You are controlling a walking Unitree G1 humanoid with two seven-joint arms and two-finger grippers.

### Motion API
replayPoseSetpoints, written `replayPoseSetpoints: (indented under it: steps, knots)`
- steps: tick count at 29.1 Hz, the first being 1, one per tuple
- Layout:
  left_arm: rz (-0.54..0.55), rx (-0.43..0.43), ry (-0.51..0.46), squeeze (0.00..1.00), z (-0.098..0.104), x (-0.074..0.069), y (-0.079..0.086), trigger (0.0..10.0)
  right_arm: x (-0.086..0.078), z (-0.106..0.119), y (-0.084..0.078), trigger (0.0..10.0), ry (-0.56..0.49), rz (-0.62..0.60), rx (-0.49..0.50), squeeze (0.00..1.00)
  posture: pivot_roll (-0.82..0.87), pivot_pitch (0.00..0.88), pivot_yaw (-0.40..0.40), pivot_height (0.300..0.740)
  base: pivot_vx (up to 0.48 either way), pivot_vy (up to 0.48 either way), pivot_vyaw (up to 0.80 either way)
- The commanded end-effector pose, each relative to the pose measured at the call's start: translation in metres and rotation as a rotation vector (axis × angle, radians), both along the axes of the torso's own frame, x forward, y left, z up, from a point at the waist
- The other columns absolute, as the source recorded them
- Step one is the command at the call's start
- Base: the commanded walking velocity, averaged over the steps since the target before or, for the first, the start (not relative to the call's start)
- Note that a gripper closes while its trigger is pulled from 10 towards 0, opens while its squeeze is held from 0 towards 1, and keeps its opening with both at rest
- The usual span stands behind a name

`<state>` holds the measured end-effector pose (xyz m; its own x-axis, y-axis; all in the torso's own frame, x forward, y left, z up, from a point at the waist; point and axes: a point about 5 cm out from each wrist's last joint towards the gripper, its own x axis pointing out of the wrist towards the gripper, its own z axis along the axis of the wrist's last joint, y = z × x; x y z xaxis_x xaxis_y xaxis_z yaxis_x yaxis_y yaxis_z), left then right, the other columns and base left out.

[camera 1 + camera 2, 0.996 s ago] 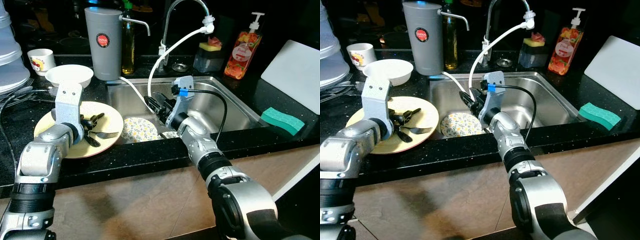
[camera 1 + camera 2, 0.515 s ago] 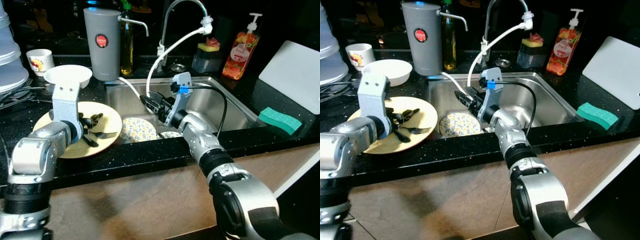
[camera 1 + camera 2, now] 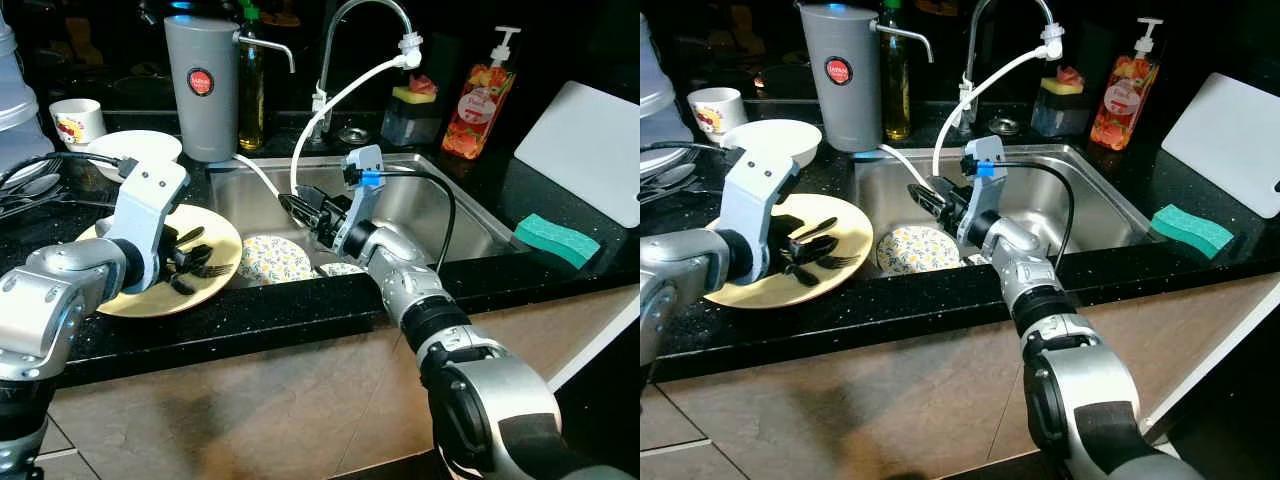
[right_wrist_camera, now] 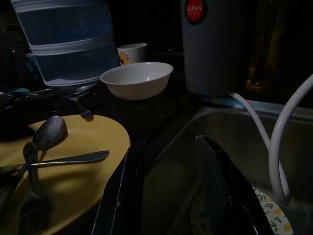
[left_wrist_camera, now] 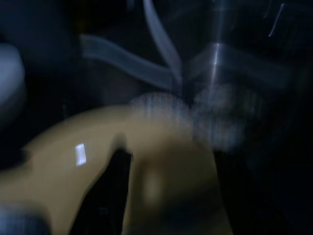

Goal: Kitchen organization

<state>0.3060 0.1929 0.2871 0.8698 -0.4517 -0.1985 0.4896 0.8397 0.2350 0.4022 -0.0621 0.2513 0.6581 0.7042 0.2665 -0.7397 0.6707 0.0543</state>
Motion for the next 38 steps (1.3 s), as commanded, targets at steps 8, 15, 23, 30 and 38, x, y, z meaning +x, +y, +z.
replayPoseSetpoints:
  steps: [8,15,23,30,38]
  knots:
    - [-0.411,0.071,0.132,0.0,-0.008,-0.035,-0.015,0.0,0.0,0.009,0.001,10.0,-0.019,0.015,0.012,0.0,0.06,0.044,-0.093,0.74,0.0,0.0,0.0]
    - [-0.443,0.108,0.264,0.0,-0.017,-0.046,-0.007,0.0,0.0,0.009,0.001,10.0,-0.016,0.016,0.01,0.0,0.07,0.042,-0.095,0.74,0.0,0.0,0.0]
    - [-0.415,0.189,0.371,0.0,-0.017,-0.056,0.007,0.0,0.0,0.01,0.002,10.0,-0.015,0.016,0.013,0.0,0.07,0.04,-0.097,0.74,0.0,0.0,0.0]
    - [-0.311,0.309,0.368,0.0,-0.019,-0.051,0.023,0.0,0.0,0.01,0.003,10.0,-0.014,0.016,0.015,0.0,0.07,0.038,-0.095,0.74,0.0,0.0,0.0]
    - [-0.182,0.423,0.318,0.0,-0.024,-0.038,0.04,0.0,0.0,0.01,0.002,10.0,-0.015,0.011,0.016,0.0,0.07,0.032,-0.092,0.74,0.0,0.0,0.0]
